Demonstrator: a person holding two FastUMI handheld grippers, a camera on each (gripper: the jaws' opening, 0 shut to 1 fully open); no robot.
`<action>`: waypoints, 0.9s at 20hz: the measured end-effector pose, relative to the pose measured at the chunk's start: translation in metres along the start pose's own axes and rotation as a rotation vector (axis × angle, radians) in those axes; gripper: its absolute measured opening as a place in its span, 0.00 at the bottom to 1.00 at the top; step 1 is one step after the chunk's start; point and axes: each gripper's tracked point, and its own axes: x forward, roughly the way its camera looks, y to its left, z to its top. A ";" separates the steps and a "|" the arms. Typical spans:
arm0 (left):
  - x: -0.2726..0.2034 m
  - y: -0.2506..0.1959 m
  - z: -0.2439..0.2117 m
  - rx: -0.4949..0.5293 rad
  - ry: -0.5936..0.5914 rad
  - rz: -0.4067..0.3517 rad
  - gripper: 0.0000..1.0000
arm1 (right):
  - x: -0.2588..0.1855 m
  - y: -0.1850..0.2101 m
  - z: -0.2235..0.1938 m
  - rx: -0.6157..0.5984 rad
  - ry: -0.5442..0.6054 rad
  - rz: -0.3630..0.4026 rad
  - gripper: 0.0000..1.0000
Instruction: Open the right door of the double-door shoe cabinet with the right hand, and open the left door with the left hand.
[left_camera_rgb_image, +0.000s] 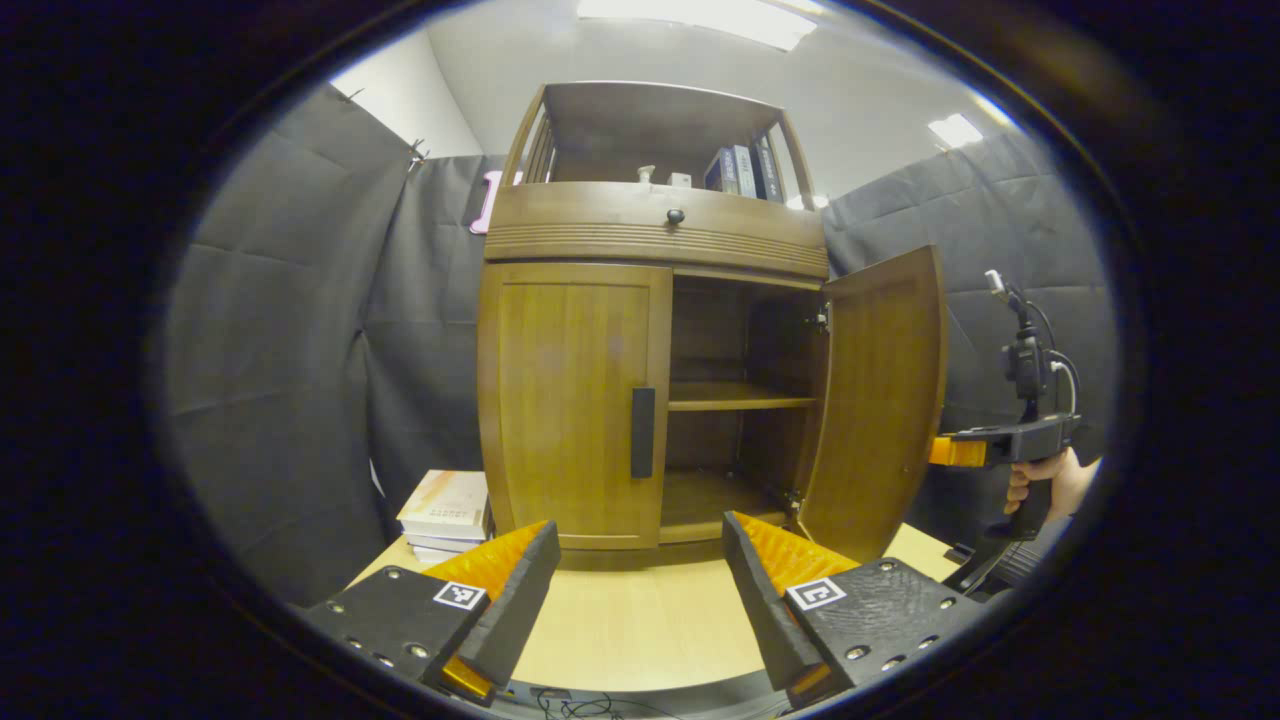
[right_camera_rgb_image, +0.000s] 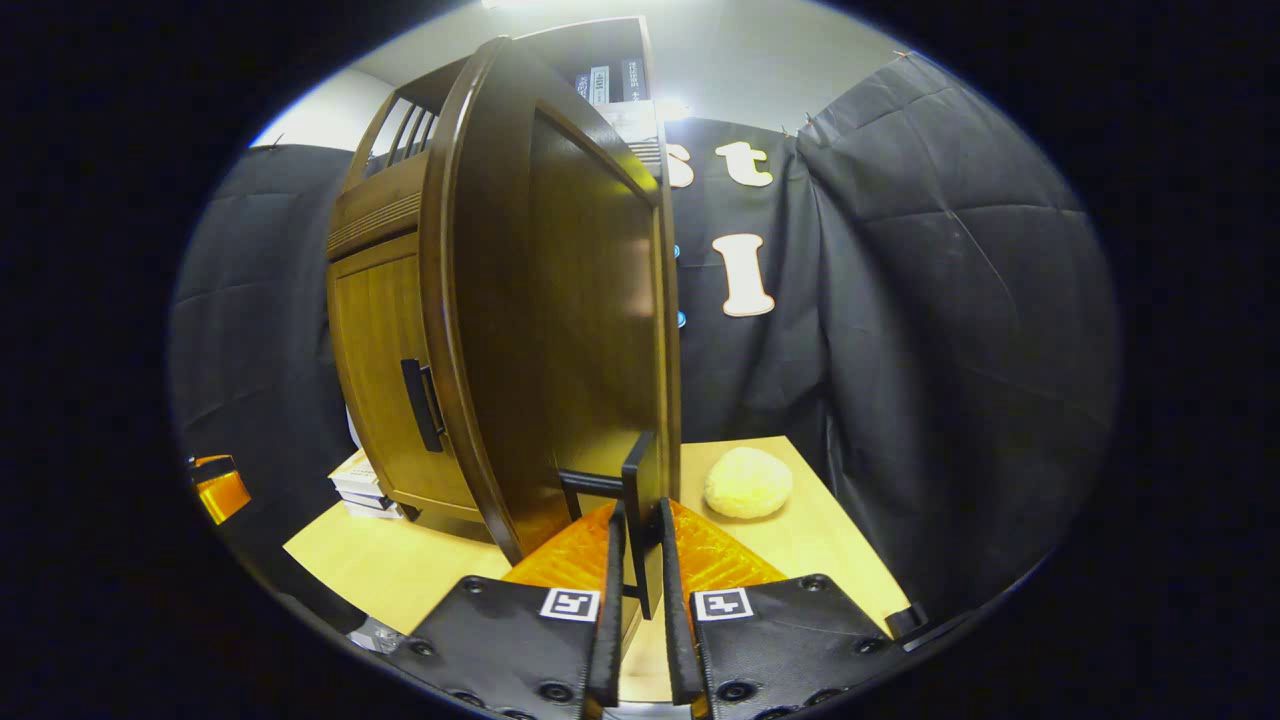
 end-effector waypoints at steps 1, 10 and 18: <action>0.001 -0.008 0.002 -0.006 0.001 0.004 0.91 | -0.006 -0.012 0.001 -0.005 0.003 0.003 0.10; -0.014 -0.107 0.010 -0.039 -0.005 0.090 0.91 | -0.012 -0.046 0.003 0.006 0.012 0.176 0.10; -0.052 -0.149 -0.004 -0.040 0.033 0.176 0.91 | -0.032 -0.053 -0.003 0.013 0.022 0.258 0.10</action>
